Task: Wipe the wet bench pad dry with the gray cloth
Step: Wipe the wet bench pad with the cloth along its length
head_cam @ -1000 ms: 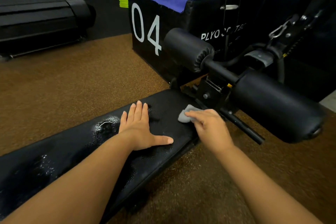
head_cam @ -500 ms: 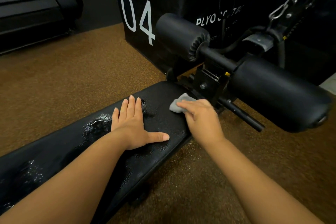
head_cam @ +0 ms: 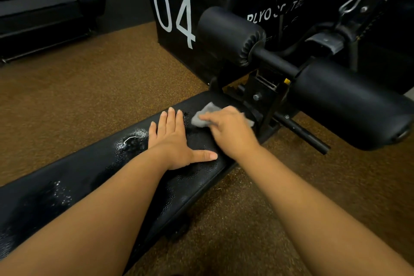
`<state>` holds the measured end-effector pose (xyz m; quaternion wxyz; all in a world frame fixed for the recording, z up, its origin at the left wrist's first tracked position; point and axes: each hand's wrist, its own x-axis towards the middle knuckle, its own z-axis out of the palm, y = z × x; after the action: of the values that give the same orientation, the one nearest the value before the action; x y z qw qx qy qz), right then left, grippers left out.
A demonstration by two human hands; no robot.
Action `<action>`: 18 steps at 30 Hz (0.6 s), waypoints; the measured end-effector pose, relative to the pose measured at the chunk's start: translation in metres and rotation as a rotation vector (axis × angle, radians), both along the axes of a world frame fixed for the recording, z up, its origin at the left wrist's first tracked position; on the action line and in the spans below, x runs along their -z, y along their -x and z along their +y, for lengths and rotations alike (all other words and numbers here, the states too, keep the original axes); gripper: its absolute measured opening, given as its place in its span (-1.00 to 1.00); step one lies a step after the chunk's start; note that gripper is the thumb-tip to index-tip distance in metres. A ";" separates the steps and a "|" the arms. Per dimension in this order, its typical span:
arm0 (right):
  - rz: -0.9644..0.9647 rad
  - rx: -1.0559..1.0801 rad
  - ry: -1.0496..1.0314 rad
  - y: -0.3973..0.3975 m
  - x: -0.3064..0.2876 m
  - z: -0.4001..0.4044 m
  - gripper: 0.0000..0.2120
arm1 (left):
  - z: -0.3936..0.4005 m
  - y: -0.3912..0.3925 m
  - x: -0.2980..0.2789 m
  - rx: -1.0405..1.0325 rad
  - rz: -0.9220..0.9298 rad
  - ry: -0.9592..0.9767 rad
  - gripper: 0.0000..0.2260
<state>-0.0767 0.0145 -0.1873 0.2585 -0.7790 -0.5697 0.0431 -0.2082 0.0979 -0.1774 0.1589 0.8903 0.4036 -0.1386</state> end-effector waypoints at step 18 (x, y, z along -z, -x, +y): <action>0.332 0.319 -0.049 -0.013 -0.018 -0.009 -0.66 | -0.017 0.012 -0.037 0.090 -0.527 0.157 -0.42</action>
<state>-0.0633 0.0057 -0.1693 0.3712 -0.8347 -0.3899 0.1156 -0.2201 0.0811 -0.1404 0.3206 0.8976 0.2965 0.0600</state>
